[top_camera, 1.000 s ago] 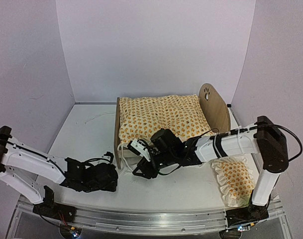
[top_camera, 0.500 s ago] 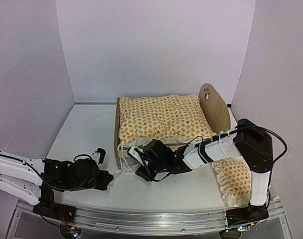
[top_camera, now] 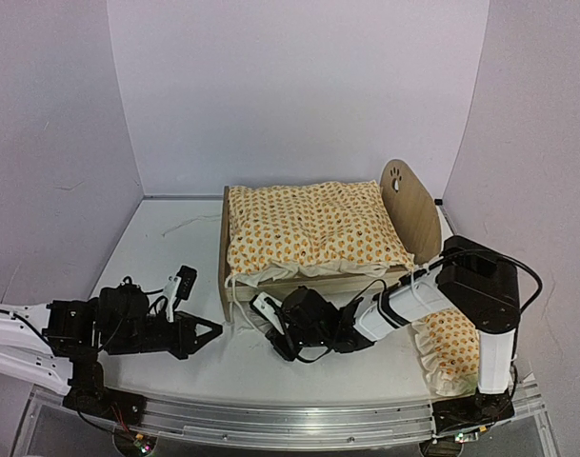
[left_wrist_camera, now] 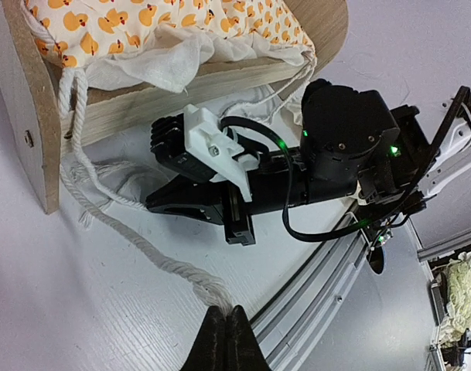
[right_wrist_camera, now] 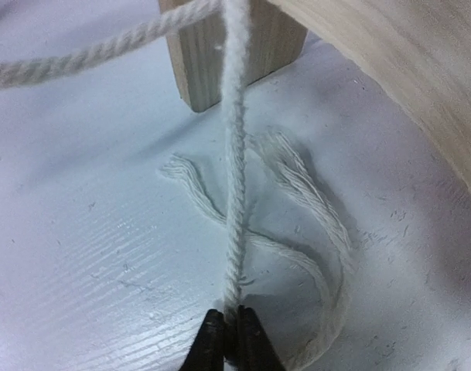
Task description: Set up the pet bed
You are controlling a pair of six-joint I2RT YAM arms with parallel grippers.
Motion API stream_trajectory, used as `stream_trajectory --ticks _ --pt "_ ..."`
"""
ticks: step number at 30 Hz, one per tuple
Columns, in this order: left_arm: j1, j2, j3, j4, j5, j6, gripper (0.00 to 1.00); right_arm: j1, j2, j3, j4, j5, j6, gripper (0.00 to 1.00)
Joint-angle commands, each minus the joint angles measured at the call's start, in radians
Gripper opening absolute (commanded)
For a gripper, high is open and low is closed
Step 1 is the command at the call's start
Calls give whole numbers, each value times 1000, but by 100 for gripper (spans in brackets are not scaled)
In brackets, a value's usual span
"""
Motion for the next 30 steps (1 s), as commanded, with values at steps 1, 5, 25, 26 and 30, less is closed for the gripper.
stream_trajectory --ticks 1,5,25,26,30 --pt "-2 7 23 18 -29 28 0 1 -95 -43 87 -20 97 0" --pt "-1 72 37 8 -20 30 0 2 -274 -55 63 -107 252 0" --pt "-1 42 -25 191 162 243 0 19 -8 290 549 -258 813 0" --pt "-1 39 -24 194 166 246 0 19 21 309 548 -277 823 0" --pt "-1 18 -14 193 156 252 0 41 51 263 531 -323 813 0"
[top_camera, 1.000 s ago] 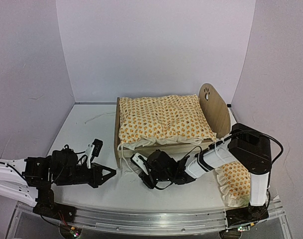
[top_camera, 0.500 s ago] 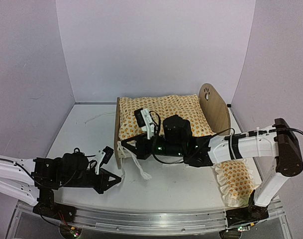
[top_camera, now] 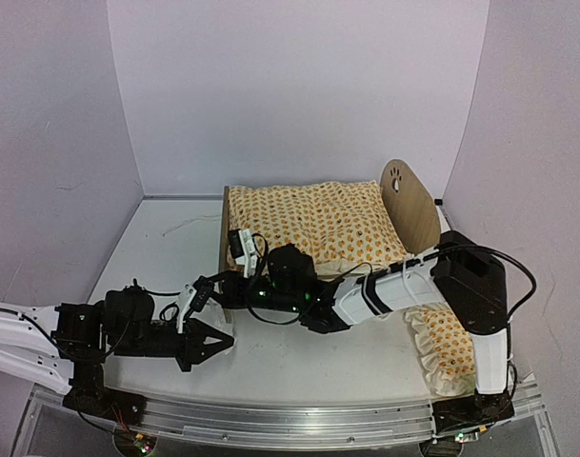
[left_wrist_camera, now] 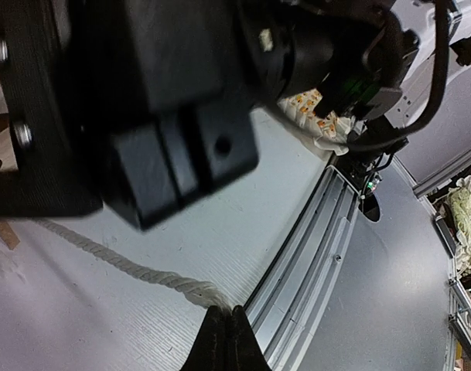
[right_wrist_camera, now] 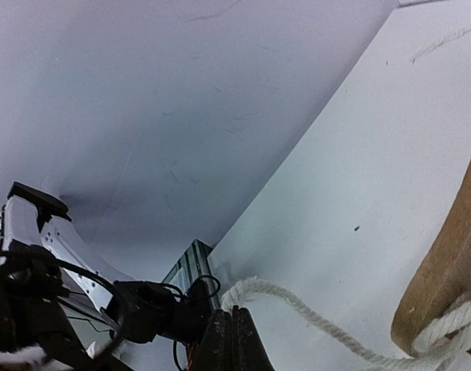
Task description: Set up the pet bed
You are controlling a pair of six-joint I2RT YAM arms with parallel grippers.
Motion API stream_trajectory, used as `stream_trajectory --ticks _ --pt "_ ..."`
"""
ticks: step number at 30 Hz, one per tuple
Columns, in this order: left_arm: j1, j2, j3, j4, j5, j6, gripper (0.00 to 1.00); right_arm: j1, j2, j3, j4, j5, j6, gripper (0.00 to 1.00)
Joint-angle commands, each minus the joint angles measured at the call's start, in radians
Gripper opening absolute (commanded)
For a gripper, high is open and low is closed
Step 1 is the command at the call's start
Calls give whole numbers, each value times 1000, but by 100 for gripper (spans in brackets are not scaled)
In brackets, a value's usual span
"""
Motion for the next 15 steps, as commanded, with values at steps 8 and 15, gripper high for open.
stream_trajectory --ticks 8,15 --pt "-2 -13 42 59 7 47 0 42 -152 -66 -429 69 -196 4" --pt "-1 4 64 -32 -113 12 0 23 -314 -85 -775 94 -401 60"
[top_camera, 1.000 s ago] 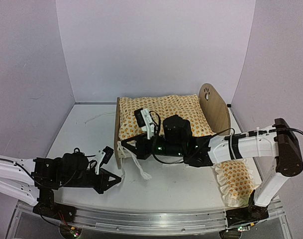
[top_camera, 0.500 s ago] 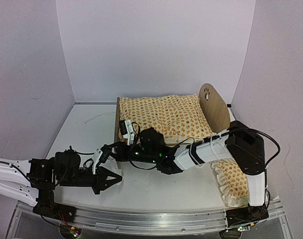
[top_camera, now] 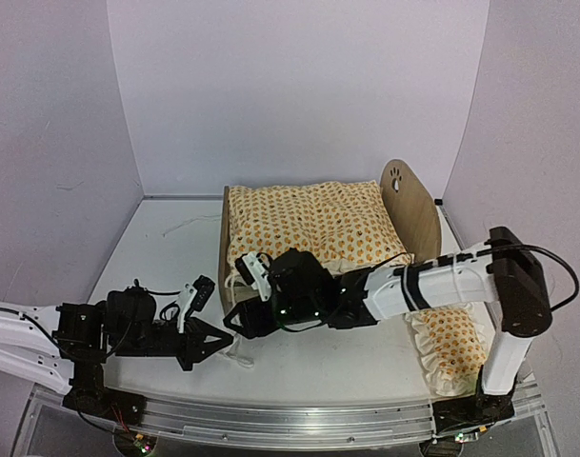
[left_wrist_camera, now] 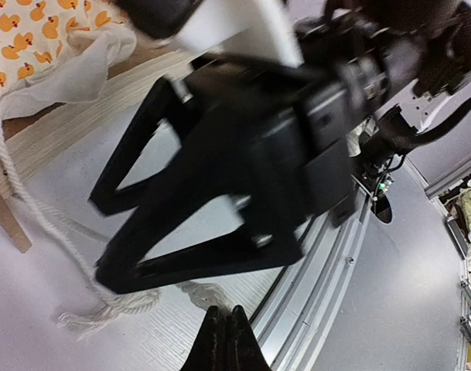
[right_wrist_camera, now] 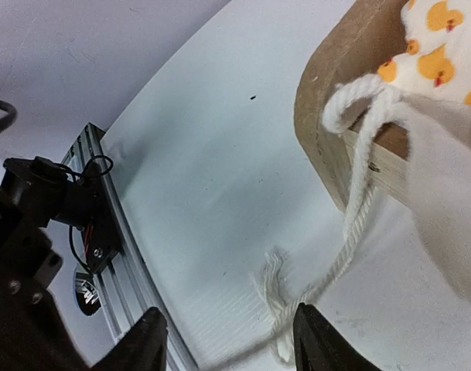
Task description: Set up the pet bed
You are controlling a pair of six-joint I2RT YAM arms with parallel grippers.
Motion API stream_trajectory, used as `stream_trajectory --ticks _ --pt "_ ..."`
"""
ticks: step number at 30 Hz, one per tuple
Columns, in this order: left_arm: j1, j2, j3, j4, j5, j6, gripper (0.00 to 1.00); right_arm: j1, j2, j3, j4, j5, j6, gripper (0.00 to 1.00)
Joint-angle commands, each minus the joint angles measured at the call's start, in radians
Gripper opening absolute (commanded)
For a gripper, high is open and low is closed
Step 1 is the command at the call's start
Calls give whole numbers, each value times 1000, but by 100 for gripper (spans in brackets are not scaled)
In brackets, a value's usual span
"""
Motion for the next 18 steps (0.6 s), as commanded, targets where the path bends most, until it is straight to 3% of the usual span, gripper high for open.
stream_trajectory --ticks 1,4,9,14,18 --pt "-1 -3 67 -54 -104 -21 0 -19 -153 -36 -177 28 -156 63" --pt "-1 -15 74 -86 -142 -43 0 -26 -155 -96 -143 29 -217 66" --pt "-2 -32 89 -142 -213 -78 0 4 -26 -191 115 5 -304 58" --pt "-2 -27 97 -174 -229 -91 0 74 120 -142 211 108 -433 69" --pt "-2 -25 88 -193 -225 -111 0 103 146 -159 259 180 -494 70"
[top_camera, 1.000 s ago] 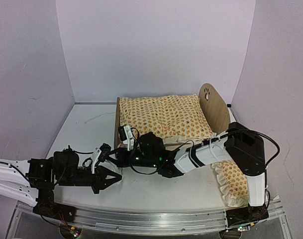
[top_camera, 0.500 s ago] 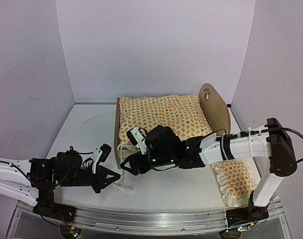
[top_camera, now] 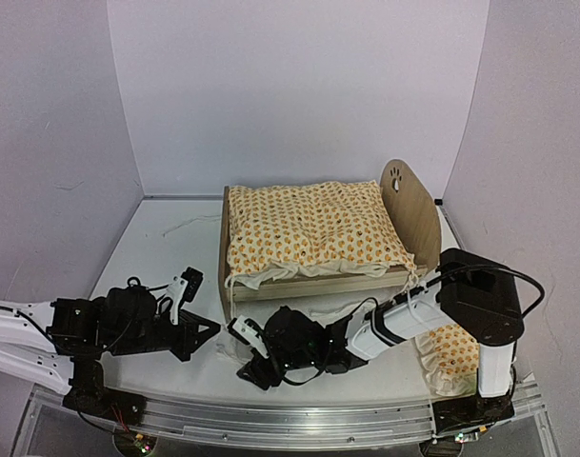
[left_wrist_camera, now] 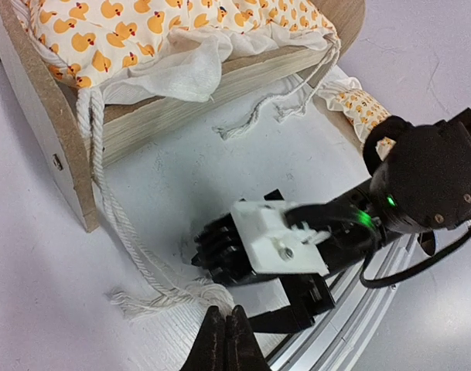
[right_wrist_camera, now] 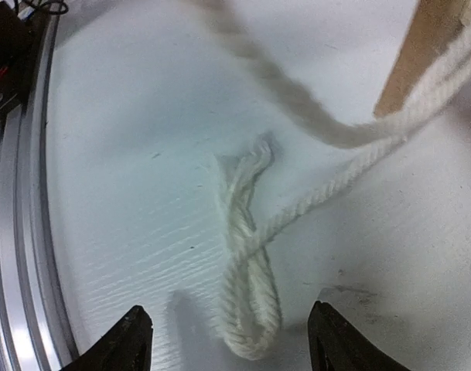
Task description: Set up the pet bed
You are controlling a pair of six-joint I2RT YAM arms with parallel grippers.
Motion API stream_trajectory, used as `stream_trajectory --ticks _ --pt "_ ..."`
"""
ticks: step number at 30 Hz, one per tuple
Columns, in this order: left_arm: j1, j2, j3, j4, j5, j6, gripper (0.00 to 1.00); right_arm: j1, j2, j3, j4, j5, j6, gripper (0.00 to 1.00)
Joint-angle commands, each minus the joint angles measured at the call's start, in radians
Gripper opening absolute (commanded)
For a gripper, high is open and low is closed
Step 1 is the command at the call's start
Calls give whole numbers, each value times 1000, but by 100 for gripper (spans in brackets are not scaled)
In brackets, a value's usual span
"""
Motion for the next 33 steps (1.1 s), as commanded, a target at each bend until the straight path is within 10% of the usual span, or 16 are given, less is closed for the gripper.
stream_trajectory --ticks 1,11,21,25,29,33 --pt "-1 -12 37 -25 -29 -36 0 33 18 13 102 112 -108 69" --pt "-2 7 30 -47 28 -41 0 52 -140 -75 87 334 -15 2" --pt "-2 193 -34 245 216 -47 3 -128 -328 -74 79 -10 179 0" --pt "-1 202 -6 251 215 -42 20 -138 -412 -109 66 -128 162 0" --pt "9 189 11 245 234 -65 63 -138 -446 -135 43 -249 148 0" --pt "140 174 34 206 223 -228 72 -138 -471 -171 40 -250 161 0"
